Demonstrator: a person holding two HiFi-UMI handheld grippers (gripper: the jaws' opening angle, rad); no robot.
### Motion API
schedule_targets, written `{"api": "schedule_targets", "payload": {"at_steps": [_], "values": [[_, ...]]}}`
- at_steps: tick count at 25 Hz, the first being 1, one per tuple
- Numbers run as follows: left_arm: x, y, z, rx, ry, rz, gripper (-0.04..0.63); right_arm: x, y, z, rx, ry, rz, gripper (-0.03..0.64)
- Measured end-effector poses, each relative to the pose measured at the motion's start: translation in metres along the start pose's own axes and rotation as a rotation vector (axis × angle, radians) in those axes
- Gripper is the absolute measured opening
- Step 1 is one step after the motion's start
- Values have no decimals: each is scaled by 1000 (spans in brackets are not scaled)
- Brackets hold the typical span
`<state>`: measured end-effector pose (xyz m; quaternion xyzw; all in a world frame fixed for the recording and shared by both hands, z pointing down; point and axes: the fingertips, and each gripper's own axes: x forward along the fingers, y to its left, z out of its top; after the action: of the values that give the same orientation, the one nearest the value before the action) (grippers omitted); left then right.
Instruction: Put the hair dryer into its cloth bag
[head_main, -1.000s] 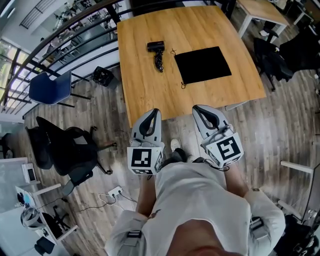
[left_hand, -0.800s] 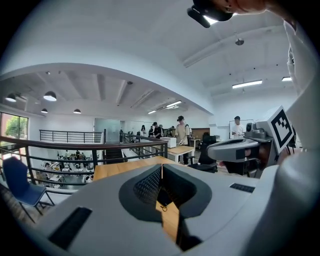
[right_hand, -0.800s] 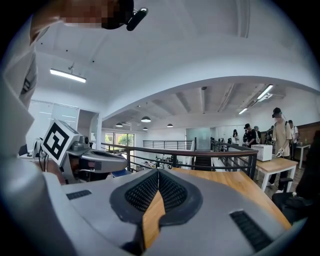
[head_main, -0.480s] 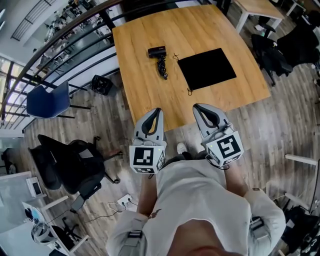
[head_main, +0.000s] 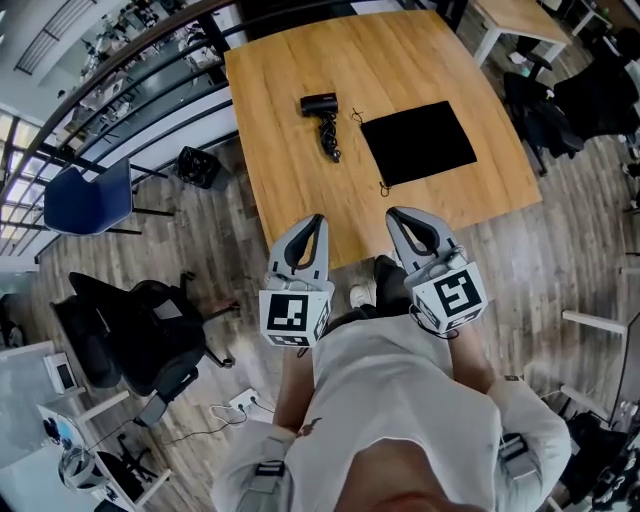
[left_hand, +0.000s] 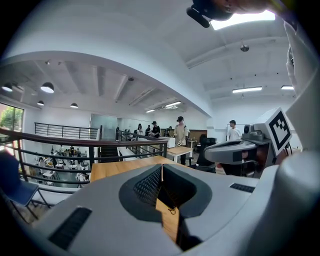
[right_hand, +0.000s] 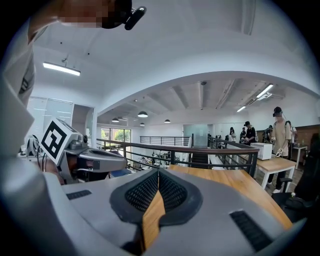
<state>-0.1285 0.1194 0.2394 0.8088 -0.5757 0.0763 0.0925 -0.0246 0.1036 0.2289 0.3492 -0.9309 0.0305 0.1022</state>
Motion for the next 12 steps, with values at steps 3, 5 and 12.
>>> {"api": "schedule_targets", "payload": {"at_steps": [3, 5, 12], "values": [[6, 8, 1, -10, -4, 10, 23, 12, -3, 3, -4, -2, 7, 21], [11, 13, 0, -16, 0, 18, 23, 20, -4, 5, -2, -4, 19, 21], [38, 32, 7, -21, 13, 62, 23, 55, -25, 7, 2, 2, 79, 21]]}}
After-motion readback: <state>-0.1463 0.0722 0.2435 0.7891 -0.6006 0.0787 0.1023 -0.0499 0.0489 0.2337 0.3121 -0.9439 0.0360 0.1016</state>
